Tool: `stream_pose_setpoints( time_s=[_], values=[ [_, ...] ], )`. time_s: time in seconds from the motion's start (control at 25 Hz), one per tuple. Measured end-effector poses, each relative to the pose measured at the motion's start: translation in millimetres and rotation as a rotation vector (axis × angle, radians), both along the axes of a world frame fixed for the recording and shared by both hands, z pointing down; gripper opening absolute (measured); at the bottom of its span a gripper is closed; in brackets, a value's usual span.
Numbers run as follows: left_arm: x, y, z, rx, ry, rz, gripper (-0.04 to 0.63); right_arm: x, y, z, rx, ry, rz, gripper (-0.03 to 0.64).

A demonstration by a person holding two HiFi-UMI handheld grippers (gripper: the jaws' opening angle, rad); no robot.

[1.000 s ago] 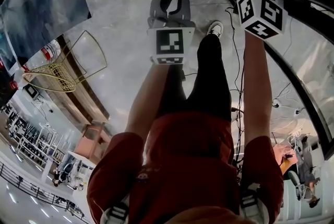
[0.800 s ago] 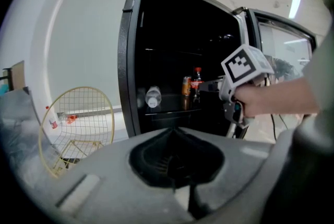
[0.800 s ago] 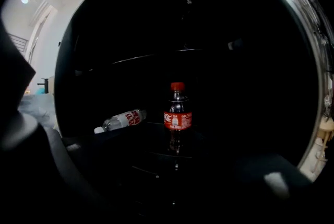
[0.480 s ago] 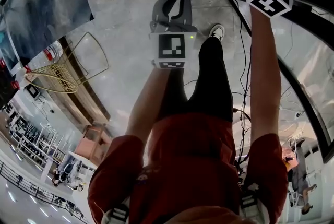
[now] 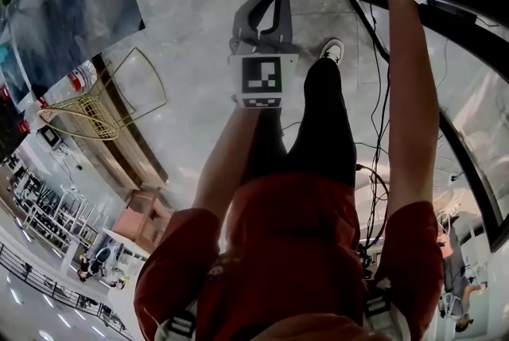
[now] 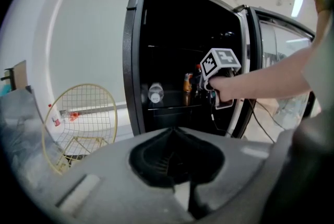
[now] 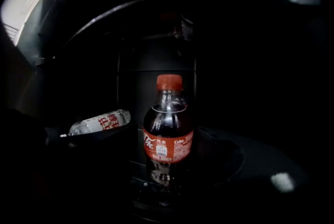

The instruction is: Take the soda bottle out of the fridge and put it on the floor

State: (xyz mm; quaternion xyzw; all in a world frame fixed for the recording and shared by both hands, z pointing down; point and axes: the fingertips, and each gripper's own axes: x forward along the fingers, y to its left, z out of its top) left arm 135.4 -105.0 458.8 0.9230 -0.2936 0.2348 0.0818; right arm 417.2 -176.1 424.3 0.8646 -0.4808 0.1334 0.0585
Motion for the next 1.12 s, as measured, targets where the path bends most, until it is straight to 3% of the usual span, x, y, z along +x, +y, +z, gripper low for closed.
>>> stream_pose_setpoints(
  time_s=[1.12],
  values=[
    [-28,12,-7,-0.024,-0.012,-0.045,0.000,-5,6,1,-0.037,-0.032,-0.032,0.299]
  ],
)
